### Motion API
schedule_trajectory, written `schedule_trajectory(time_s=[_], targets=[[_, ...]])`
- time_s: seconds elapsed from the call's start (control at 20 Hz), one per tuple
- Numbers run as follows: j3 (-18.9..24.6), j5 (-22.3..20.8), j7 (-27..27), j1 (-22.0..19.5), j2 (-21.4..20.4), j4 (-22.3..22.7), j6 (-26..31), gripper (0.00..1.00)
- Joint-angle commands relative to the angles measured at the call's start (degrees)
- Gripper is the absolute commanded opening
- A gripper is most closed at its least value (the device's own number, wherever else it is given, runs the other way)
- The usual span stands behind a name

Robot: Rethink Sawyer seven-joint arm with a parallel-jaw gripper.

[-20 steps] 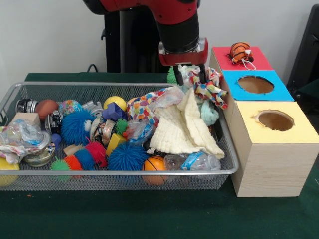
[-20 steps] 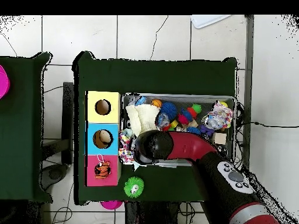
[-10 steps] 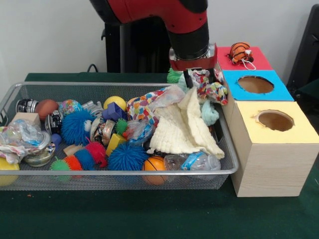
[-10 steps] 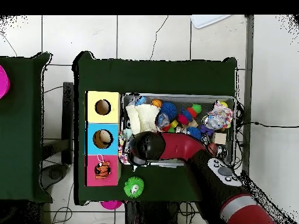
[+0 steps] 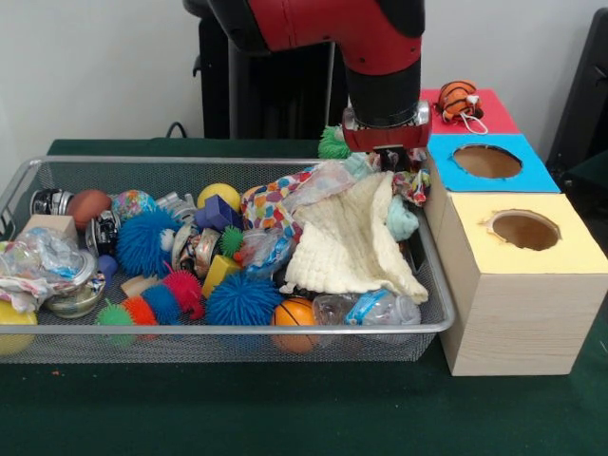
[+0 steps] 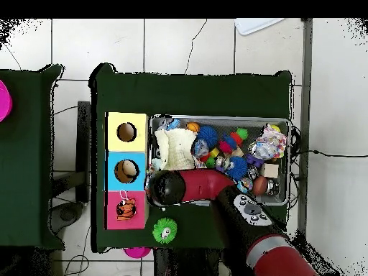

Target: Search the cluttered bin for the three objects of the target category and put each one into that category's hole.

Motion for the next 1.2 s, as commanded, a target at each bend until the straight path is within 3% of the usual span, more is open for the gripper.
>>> schedule_trajectory(time_s=[0.05, 0.3, 0.75, 1.2], targets=[[-5.8, -3.3, 5.5, 2.4, 0.1, -3.8, -2.5, 0.0], [-12.6, -7.3, 4.8, 6.7, -3.8, -6.8, -1.2, 0.0], [-21.2, -16.1, 4.1, 12.9, -5.1, -13.1, -2.3, 0.0], [-25.9, -18.2, 7.7, 15.9, -5.2, -14.8, -8.6, 0.0]])
